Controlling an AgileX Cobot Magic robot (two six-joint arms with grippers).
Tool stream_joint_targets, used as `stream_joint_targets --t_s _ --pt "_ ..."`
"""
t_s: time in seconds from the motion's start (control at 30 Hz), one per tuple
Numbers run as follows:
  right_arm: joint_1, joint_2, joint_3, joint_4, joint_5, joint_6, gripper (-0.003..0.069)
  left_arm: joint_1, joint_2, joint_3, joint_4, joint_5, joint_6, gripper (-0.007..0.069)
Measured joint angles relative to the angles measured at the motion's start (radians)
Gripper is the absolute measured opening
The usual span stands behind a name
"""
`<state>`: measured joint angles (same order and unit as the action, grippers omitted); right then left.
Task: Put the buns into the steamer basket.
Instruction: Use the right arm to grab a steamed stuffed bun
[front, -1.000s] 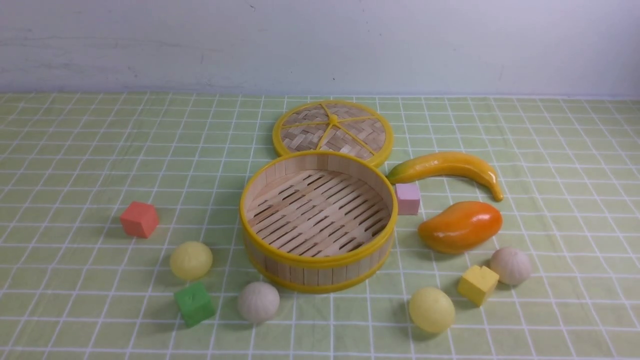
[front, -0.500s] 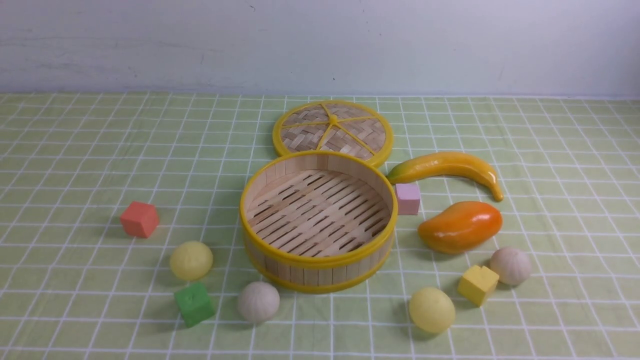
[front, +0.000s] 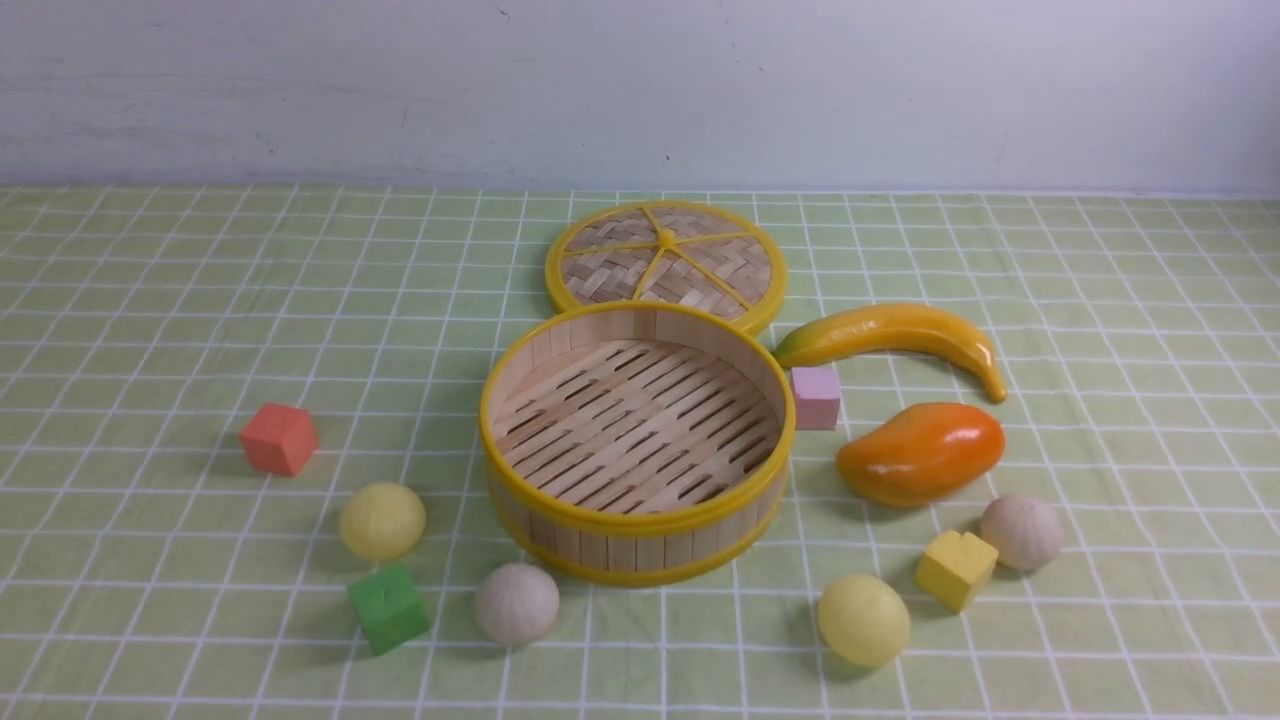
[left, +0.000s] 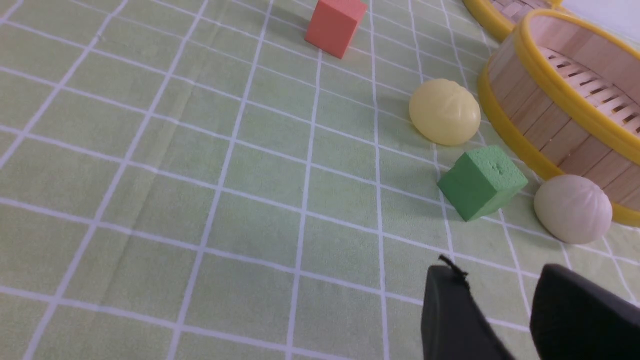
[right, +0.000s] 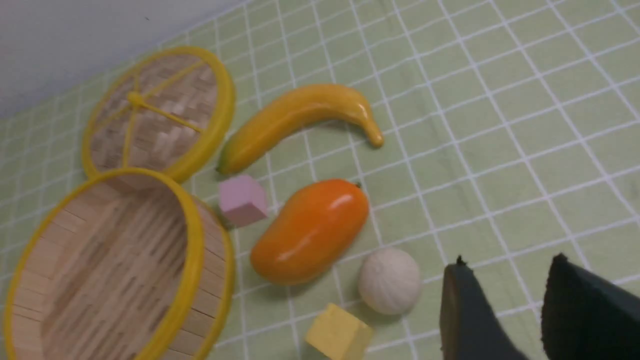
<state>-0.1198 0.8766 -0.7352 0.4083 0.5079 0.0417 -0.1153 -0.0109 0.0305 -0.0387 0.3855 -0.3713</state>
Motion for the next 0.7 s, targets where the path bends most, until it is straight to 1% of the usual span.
stream_joint_targets --t_s 0.07,0.13,0.27,0.3,0.33,0.37,0.4,0.43,0.5,0.6,0.7 --pt "0.0 0.055 -0.007 0.068 -0.006 -0.071 0.0238 0.0 0.0 0.0 0.0 0.0 0.0 0.0238" --pt "0.0 0.139 -0.023 0.144 0.032 -0.182 0.0239 0.0 0.0 0.0 0.0 0.0 0.0 0.0238" --pt "0.0 0.299 -0.075 0.293 0.155 -0.389 0.0239 0.0 0.0 0.0 0.0 0.0 0.0 0.0238" --pt "0.0 0.324 -0.091 0.315 0.175 -0.435 0.0239 0.0 0.0 0.0 0.0 0.0 0.0 0.0238" --pt "0.0 0.381 -0.12 0.358 0.222 -0.506 0.0239 0.0 0.0 0.0 0.0 0.0 0.0 0.0238" --pt "0.0 0.389 -0.125 0.363 0.222 -0.517 0.0239 0.0 0.0 0.0 0.0 0.0 0.0 0.0238" --pt "0.0 0.444 -0.163 0.393 0.267 -0.587 0.0239 0.0 0.0 0.0 0.0 0.0 0.0 0.0238" --pt "0.0 0.473 -0.186 0.403 0.293 -0.613 0.0239 0.0 0.0 0.0 0.0 0.0 0.0 0.0238" --pt "0.0 0.538 -0.244 0.413 0.323 -0.637 0.0241 0.0 0.0 0.0 0.0 0.0 0.0 0.0238" --pt "0.018 0.609 -0.326 0.364 0.331 -0.597 0.0252 0.0 0.0 0.0 0.0 0.0 0.0 0.0238" --pt "0.08 0.664 -0.402 0.191 0.339 -0.477 0.0272 0.0 0.0 0.0 0.0 0.0 0.0 0.0238"
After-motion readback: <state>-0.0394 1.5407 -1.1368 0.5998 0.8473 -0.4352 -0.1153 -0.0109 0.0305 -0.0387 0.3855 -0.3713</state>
